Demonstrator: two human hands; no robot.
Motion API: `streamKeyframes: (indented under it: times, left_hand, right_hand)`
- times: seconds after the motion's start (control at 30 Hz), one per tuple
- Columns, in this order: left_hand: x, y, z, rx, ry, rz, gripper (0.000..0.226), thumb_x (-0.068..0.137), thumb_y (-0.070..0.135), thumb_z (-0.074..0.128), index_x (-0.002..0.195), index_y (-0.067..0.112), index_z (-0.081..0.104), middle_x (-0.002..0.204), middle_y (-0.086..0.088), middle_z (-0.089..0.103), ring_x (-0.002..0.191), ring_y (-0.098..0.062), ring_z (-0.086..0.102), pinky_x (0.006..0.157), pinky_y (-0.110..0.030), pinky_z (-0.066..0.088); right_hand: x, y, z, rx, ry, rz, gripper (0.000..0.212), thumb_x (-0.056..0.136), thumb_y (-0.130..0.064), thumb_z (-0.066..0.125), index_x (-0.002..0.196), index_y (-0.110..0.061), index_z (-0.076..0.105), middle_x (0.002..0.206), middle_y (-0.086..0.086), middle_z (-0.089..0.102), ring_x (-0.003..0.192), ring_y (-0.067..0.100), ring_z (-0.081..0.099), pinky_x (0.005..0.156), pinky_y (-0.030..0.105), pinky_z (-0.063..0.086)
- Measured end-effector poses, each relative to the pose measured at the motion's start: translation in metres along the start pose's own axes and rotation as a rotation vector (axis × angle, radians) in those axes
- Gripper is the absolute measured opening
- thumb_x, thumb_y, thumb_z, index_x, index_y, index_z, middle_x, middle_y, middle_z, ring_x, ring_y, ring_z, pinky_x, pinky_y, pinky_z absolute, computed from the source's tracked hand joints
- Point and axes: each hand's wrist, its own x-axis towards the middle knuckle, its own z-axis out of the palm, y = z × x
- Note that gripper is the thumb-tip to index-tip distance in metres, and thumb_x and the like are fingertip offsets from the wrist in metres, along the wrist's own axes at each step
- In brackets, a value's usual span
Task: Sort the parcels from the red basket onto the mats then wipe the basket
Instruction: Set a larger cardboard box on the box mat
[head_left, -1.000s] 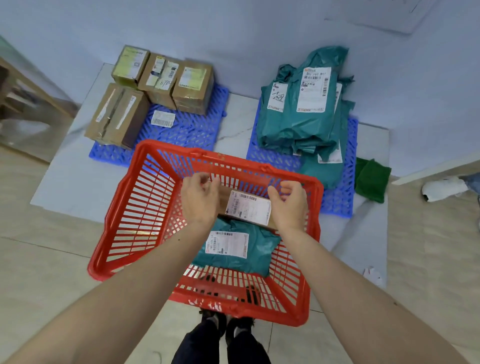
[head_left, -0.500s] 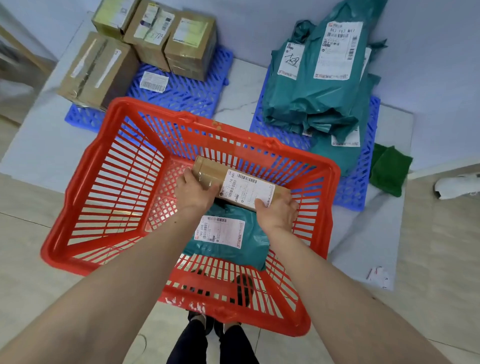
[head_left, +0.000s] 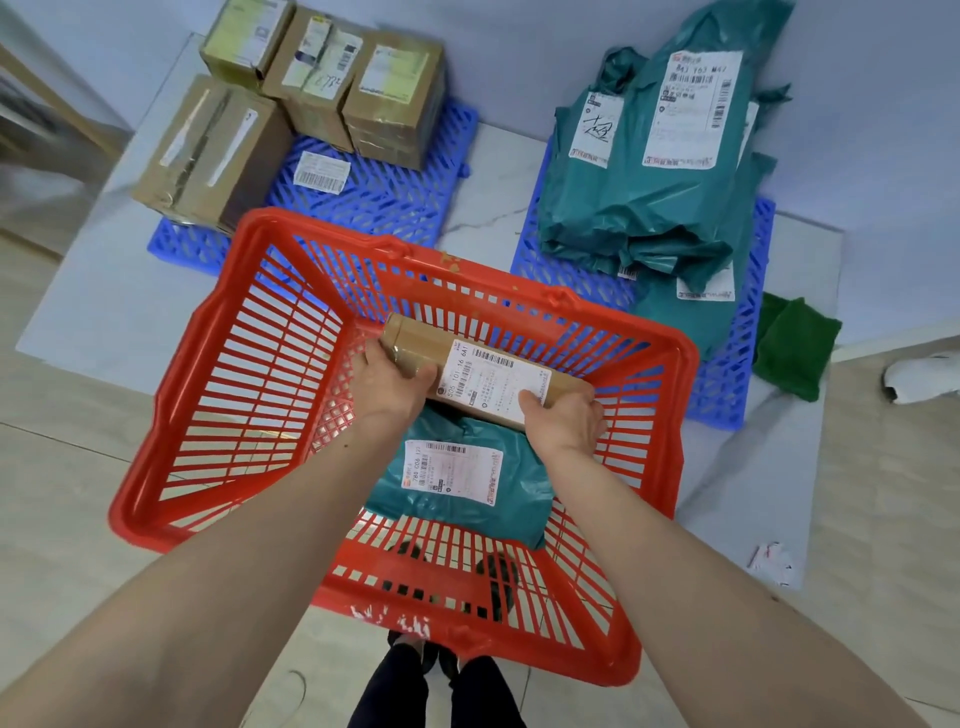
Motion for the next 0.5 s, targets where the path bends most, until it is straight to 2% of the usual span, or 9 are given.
streamKeyframes:
  times: [0.2, 0.3, 0.4, 0.5]
  left_hand:
    - [-0.018, 0.004, -0.027, -0.05, 0.073, 0.015, 0.076, 0.082, 0.03, 0.073, 0.144, 0.008, 0.034, 0.142, -0.013, 0.034, 0.128, -0.031, 0.044, 0.109, -0.044, 0.037]
    - [-0.033, 0.007, -0.044, -0.112, 0.115, 0.018, 0.075, 0.081, 0.029, 0.075, 0.142, 0.008, 0.036, 0.142, -0.013, 0.034, 0.128, -0.03, 0.043, 0.107, -0.041, 0.038]
    - [-0.051, 0.011, -0.059, -0.172, 0.135, 0.018, 0.075, 0.082, 0.029, 0.074, 0.144, 0.013, 0.034, 0.144, -0.01, 0.031, 0.128, -0.024, 0.042, 0.099, -0.03, 0.039]
    - [-0.067, 0.016, -0.074, -0.282, 0.125, 0.034, 0.073, 0.081, 0.027, 0.076, 0.142, 0.018, 0.037, 0.14, -0.009, 0.037, 0.121, -0.022, 0.048, 0.083, -0.013, 0.042]
  right_hand:
    - [-0.022, -0.015, -0.02, 0.025, 0.017, -0.004, 0.08, 0.082, -0.045, 0.073, 0.142, -0.005, 0.037, 0.142, 0.016, 0.04, 0.134, 0.033, 0.036, 0.109, 0.045, 0.039]
    - [-0.034, -0.021, -0.039, 0.027, 0.026, -0.005, 0.081, 0.076, -0.049, 0.077, 0.136, -0.004, 0.044, 0.137, 0.016, 0.045, 0.129, 0.034, 0.045, 0.105, 0.044, 0.044]
    - [-0.051, -0.028, -0.059, 0.053, -0.039, 0.007, 0.077, 0.065, -0.06, 0.077, 0.121, -0.008, 0.062, 0.125, 0.013, 0.056, 0.116, 0.03, 0.056, 0.094, 0.035, 0.05]
    - [-0.07, -0.035, -0.076, 0.106, -0.067, 0.0, 0.085, 0.043, -0.072, 0.069, 0.105, -0.014, 0.073, 0.114, 0.011, 0.066, 0.104, 0.027, 0.064, 0.09, 0.038, 0.056]
